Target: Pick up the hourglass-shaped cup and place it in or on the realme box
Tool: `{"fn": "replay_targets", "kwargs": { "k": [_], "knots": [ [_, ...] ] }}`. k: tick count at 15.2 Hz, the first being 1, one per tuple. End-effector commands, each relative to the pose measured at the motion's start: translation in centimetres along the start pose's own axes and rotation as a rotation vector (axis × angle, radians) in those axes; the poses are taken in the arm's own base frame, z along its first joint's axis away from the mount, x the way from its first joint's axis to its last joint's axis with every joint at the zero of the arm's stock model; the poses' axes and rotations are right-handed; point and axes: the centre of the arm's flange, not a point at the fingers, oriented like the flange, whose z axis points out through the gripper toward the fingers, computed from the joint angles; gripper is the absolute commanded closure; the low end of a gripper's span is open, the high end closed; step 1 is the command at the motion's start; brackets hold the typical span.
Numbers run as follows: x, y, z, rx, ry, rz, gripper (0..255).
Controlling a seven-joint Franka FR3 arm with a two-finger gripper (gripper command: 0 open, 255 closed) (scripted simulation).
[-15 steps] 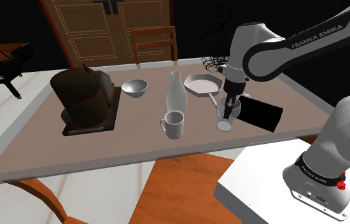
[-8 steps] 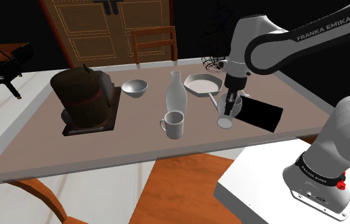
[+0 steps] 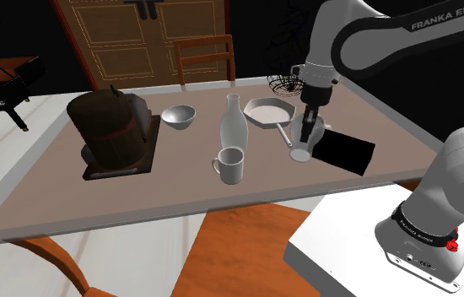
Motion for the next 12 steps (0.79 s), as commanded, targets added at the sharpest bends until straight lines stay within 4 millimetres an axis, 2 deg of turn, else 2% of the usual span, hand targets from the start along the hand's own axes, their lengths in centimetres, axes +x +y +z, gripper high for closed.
{"fn": "replay_targets", "kwargs": {
  "k": [1,12],
  "knots": [
    [0.0,-0.1,-1.0,0.000,0.000,0.000,255],
    [0.1,-0.7,-6.8,0.000,0.000,0.000,255]
  ]
}}
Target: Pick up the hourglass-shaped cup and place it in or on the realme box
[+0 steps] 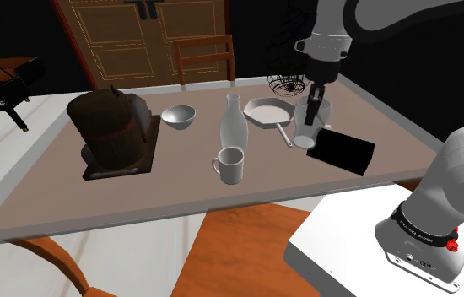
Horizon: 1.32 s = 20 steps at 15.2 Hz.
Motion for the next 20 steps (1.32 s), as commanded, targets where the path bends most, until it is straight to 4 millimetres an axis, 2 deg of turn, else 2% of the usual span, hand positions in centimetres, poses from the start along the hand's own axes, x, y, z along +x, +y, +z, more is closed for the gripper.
{"fn": "replay_targets", "kwargs": {
  "k": [1,4,18,20],
  "knots": [
    [0.1,0.0,-1.1,0.000,0.000,0.000,255],
    [0.1,-0.1,-2.5,0.000,0.000,0.000,255],
    [-13.1,11.3,-8.4,0.000,0.000,0.000,255],
    [-13.7,11.8,-8.1,0.000,0.000,0.000,255]
  ]
}}
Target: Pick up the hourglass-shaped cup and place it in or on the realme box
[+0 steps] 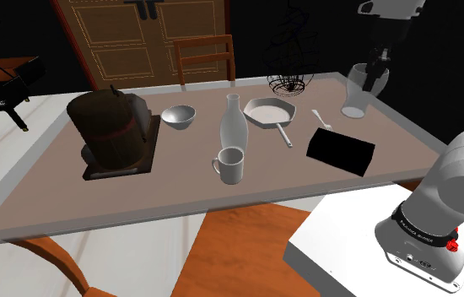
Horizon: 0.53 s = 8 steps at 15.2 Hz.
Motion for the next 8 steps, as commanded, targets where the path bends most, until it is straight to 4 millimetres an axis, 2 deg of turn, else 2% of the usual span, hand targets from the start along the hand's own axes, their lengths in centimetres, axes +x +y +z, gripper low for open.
{"fn": "replay_targets", "kwargs": {
  "k": [1,8],
  "knots": [
    [-0.4,0.3,0.5,0.000,0.000,-0.001,255],
    [-0.4,0.7,4.2,0.000,0.000,-0.001,255]
  ]
}}
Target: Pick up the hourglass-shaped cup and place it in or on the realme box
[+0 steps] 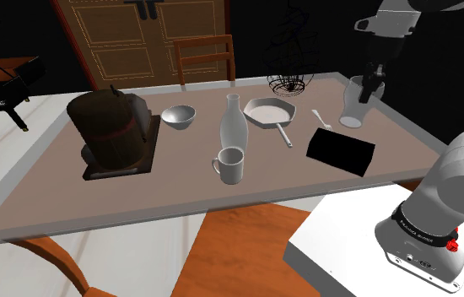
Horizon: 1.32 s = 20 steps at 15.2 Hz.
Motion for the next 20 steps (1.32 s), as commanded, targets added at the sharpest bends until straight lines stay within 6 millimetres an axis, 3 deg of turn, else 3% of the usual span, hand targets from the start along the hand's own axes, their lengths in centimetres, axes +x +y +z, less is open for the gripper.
{"fn": "replay_targets", "kwargs": {
  "k": [1,13,20],
  "knots": [
    [0.0,0.1,1.0,0.000,0.001,0.000,255],
    [-0.1,0.8,7.5,0.000,0.001,0.000,255],
    [-0.1,0.8,7.5,0.000,0.001,0.000,255]
  ]
}}
